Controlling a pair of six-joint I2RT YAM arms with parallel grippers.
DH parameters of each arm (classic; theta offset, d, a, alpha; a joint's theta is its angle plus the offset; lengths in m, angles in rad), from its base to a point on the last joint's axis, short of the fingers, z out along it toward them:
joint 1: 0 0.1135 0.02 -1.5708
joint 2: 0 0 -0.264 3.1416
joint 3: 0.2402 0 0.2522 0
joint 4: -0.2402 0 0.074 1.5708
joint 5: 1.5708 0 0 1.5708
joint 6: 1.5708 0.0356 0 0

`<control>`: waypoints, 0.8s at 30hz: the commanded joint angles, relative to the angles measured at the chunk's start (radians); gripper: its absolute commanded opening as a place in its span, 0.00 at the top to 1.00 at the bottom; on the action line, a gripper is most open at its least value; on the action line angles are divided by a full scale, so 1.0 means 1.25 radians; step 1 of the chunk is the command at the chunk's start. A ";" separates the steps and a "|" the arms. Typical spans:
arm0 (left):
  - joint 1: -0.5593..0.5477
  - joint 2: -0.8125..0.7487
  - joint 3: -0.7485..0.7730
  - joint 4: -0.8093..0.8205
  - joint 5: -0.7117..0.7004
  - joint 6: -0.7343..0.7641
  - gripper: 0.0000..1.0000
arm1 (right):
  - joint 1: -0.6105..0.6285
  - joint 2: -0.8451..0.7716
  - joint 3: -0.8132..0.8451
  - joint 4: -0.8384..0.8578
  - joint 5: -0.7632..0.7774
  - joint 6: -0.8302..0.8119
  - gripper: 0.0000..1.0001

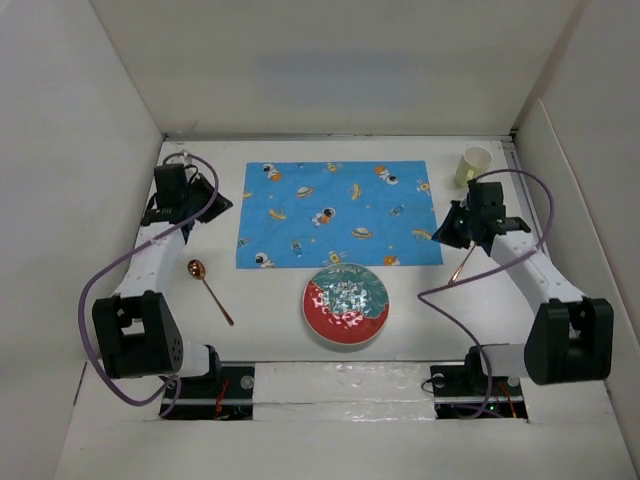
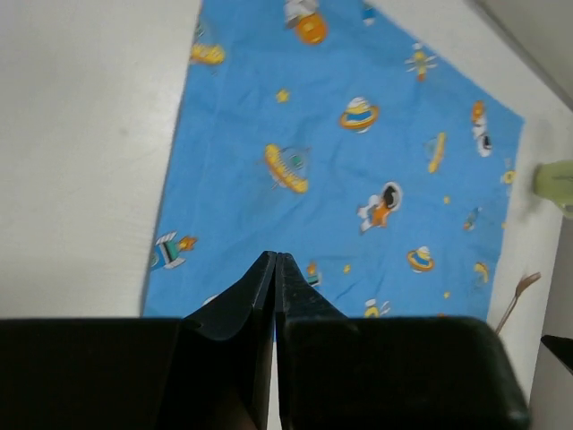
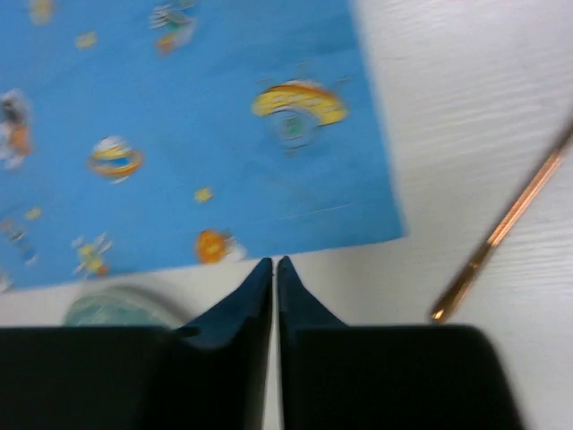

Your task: Set the dinner table for one person

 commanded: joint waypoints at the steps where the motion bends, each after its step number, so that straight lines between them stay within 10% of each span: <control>1: -0.045 -0.050 0.095 -0.044 0.004 0.049 1.00 | 0.070 -0.095 0.008 0.007 -0.138 -0.027 1.00; 5: -0.147 -0.057 0.160 -0.061 -0.046 0.078 1.00 | 0.182 -0.130 -0.131 0.064 -0.246 0.000 0.96; 6: -0.167 -0.058 0.171 -0.064 -0.055 0.080 1.00 | 0.214 -0.132 -0.154 0.088 -0.247 0.009 0.59; 9: -0.248 -0.056 0.200 -0.062 -0.076 0.089 0.93 | 0.234 -0.128 -0.228 0.136 -0.276 0.033 0.31; 24: -0.274 -0.089 0.178 -0.073 -0.093 0.086 0.77 | 0.258 0.134 -0.348 0.429 -0.391 0.105 0.54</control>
